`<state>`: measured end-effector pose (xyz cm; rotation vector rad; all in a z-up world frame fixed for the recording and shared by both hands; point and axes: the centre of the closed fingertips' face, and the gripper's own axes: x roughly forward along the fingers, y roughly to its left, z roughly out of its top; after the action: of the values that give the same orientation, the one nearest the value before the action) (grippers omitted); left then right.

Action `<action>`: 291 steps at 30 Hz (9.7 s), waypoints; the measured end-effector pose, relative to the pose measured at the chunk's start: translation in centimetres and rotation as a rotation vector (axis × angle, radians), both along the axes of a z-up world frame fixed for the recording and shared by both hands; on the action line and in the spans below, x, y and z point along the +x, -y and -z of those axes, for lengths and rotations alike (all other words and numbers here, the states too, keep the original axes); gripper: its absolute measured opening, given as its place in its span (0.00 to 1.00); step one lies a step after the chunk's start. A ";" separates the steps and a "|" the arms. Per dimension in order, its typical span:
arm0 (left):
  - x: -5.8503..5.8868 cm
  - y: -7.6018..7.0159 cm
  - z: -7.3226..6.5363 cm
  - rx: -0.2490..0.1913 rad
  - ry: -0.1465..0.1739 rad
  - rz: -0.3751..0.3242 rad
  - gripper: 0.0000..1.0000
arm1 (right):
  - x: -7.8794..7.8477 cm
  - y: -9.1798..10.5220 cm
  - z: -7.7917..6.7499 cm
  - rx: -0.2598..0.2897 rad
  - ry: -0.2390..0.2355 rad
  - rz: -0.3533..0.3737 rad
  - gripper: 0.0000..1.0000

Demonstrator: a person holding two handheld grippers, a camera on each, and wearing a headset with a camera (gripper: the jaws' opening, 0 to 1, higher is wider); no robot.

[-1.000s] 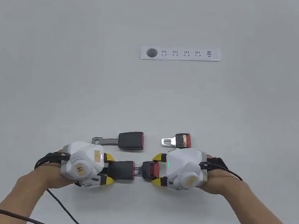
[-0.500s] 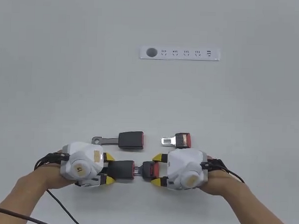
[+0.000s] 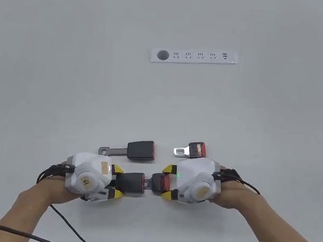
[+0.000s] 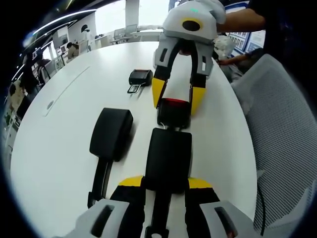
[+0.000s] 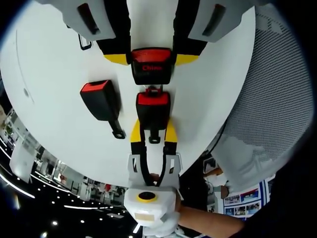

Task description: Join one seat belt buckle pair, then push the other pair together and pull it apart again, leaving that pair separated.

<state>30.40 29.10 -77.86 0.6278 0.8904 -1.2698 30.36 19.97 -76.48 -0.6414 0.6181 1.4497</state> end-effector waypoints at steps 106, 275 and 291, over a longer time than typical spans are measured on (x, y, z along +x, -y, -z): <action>-0.2 -0.2 -1.1 0.016 0.058 0.015 0.40 | -0.4 -0.9 -0.7 0.053 0.008 0.006 0.37; 8.5 2.4 -0.3 0.097 0.029 0.072 0.32 | 9.0 4.3 1.0 -0.062 0.057 0.018 0.31; 8.6 2.5 -0.3 0.095 0.029 0.070 0.32 | 8.9 3.9 1.3 -0.068 0.059 0.010 0.31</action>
<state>38.96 26.60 -77.57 0.7569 0.9156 -1.2831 39.30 16.12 -77.76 -0.7306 0.6254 1.4003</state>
